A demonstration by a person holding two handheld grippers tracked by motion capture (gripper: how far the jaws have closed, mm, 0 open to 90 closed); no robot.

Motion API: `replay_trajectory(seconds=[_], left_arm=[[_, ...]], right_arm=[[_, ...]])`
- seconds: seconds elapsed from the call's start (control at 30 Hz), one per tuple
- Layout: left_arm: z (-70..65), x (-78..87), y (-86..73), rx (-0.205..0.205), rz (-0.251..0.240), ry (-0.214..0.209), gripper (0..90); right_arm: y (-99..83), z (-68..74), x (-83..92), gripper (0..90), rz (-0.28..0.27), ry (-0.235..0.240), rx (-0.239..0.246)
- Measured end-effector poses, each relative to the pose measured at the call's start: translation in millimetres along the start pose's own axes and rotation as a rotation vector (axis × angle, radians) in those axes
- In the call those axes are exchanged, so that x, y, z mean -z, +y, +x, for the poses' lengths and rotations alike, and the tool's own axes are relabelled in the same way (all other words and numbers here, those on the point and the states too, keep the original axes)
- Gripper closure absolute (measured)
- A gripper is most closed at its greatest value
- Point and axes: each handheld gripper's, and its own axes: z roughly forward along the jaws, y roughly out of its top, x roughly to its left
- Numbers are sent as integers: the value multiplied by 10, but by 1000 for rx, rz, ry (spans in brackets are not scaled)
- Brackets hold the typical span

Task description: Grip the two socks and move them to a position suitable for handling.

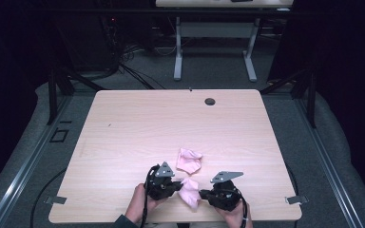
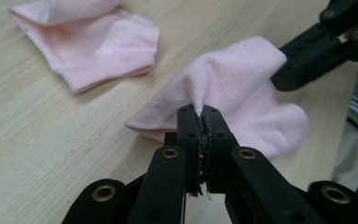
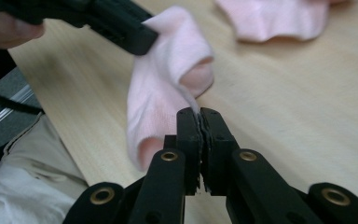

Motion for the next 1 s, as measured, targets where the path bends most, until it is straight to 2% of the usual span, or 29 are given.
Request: replay_trajectory(seconds=[0.13,0.2,0.3,0.37,0.4,0.47,0.53,0.6,0.67,0.73,0.77,0.83,0.9,0.97,1.0], left_arm=[[-113,117,113,37,-39,-27,875],[-160,128,144,35,-35,-32,862],[-147,94,126,51,-31,-4,701],[-92,71,81,77,-21,27,558],[-73,61,49,82,-24,40,525],[-48,51,17,86,-16,52,445],[-32,42,-2,76,-14,74,414],[-31,31,1,64,-13,114,410],[-1,13,11,63,3,117,411],[28,-46,19,68,18,133,418],[47,-74,23,69,27,135,426],[90,-129,35,75,47,144,448],[117,-165,42,84,44,157,470],[127,-183,56,71,46,176,501],[136,-194,67,65,46,172,508]], right_arm=[[131,-64,186,871,-30,-42,19],[205,-98,260,871,-35,-63,32],[266,-197,280,868,8,-106,31],[247,-310,254,855,58,-86,-4],[228,-350,223,834,84,-95,-17],[177,-402,189,735,83,-106,-44],[142,-423,221,663,66,-127,-60],[117,-403,290,620,29,-131,-67],[106,-322,346,583,-10,-118,-21],[111,-222,329,548,-22,-101,30],[116,-170,294,534,-5,-102,56],[103,-117,152,514,41,-91,74],[73,-109,35,520,63,-94,76],[40,-106,-48,583,69,-102,71],[31,-114,-77,613,79,-98,73]])
